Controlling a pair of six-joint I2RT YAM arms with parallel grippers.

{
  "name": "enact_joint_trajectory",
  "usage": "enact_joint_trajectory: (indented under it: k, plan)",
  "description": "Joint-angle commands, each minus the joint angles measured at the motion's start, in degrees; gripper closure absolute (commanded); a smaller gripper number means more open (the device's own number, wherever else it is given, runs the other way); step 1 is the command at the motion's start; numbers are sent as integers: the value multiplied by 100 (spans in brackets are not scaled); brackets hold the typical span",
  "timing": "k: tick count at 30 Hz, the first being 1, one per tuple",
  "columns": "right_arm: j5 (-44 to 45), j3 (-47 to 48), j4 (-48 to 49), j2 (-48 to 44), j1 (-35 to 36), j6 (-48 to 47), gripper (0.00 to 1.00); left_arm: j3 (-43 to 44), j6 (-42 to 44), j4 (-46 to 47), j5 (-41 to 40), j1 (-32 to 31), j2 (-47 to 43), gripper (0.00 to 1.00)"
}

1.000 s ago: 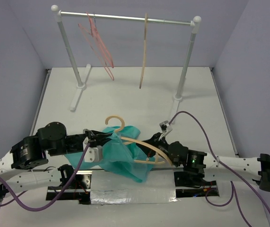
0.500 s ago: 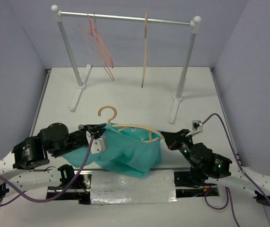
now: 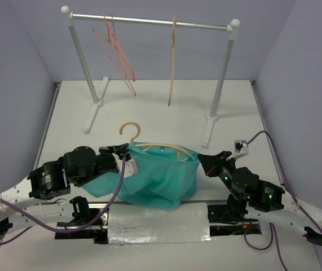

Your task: Place the t-shirt on the hanger

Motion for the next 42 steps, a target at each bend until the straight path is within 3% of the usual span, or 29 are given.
enact_joint_trajectory:
  k: [1, 6, 12, 23, 31, 33, 34, 37, 42]
  plan:
    - [-133, 616, 44, 359, -62, -674, 100, 106, 81, 492, -519, 15, 72, 100]
    - [-1117, 1336, 335, 1280, -62, -1361, 100, 159, 2, 501, -98, 15, 319, 100]
    - [-1417, 1742, 265, 2046, -53, -1467, 100, 63, 19, 650, 438, 15, 223, 100]
    - [-2911, 2287, 880, 2408, 386, -2353, 100, 168, -420, 545, 2696, 15, 662, 100]
    - [-4072, 2411, 1135, 2724, 640, -2758, 100, -130, -447, 774, 3295, 15, 179, 100]
    - [-4107, 2367, 1082, 2733, 694, -2890, 90, -183, -412, 747, 3418, 6, 73, 100]
    - [-4064, 2350, 1065, 2698, 737, -2960, 77, -236, -403, 730, 3497, 15, -32, 100]
    - [-4019, 2332, 1074, 2452, 738, -3127, 59, -280, -411, 686, 3849, 15, -234, 100]
    - [-4116, 2604, 1117, 2294, 738, -3304, 50, -350, -455, 651, 4192, 15, -437, 100]
